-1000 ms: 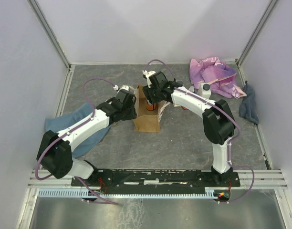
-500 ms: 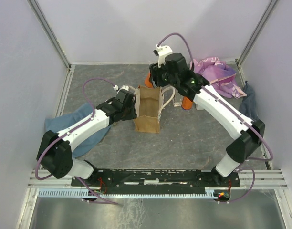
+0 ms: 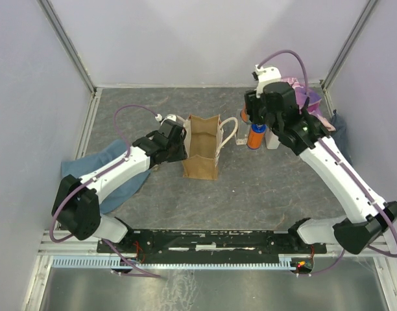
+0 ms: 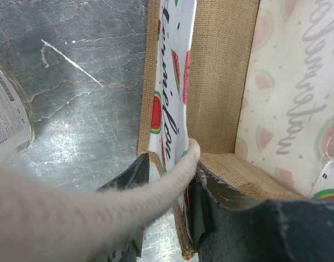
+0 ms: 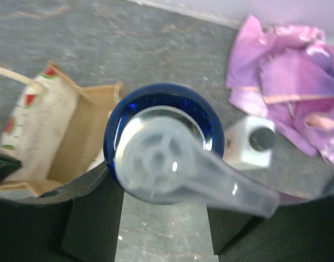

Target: Take the personal care products out of the canvas bag

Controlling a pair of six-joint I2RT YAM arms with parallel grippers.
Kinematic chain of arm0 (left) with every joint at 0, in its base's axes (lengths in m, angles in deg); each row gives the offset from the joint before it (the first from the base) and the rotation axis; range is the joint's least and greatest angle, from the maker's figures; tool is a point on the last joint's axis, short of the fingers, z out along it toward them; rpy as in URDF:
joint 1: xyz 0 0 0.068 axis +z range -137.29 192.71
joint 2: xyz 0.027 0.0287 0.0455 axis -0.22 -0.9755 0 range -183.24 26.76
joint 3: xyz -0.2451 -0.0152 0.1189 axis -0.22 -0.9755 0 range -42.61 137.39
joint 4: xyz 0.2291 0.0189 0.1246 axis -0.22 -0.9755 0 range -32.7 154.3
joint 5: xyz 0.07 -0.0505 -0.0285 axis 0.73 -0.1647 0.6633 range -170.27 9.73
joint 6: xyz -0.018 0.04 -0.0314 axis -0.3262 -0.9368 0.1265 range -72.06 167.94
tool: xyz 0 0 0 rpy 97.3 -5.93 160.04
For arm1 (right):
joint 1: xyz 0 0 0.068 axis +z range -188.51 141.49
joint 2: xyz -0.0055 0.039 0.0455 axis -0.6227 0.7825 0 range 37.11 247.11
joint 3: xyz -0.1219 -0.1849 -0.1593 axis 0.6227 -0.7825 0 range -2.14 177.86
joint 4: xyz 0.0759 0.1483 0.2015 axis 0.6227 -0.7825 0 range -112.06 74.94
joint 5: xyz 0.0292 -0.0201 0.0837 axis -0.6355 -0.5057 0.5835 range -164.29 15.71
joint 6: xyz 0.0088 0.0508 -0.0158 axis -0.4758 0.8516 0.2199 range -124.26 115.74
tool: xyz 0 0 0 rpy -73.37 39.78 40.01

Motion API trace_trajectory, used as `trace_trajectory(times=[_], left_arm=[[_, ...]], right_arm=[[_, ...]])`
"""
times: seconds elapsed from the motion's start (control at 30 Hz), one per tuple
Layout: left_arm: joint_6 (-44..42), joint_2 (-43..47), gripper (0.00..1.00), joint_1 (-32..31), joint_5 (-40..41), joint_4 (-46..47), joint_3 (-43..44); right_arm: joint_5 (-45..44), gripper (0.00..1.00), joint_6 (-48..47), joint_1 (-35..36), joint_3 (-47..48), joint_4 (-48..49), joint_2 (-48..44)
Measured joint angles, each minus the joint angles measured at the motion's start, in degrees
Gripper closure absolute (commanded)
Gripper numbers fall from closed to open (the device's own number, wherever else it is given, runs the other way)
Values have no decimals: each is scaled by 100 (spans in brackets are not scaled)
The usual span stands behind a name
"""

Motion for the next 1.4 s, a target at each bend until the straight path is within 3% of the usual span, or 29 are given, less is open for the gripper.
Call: trace_trajectory(times=[0.23, 0.63, 0.97, 1.2, 1.4], left_arm=[[-2, -26, 59, 0, -13, -24, 33], [0, -31, 59, 0, -42, -101, 79], [0, -7, 58, 0, -13, -229, 107], [0, -4, 58, 0, -17, -229, 107], [-2, 2, 58, 0, -17, -229, 103]], right_arm=[[-323, 49, 61, -330, -990, -76, -439], [-417, 51, 588, -450, -2857, 1187, -555], [-691, 52, 1213, -490, -3126, 1346, -339], [-1043, 35, 1996, -682, -3095, 391, -278], [-905, 10, 2511, -1163, -3198, -39, 146]])
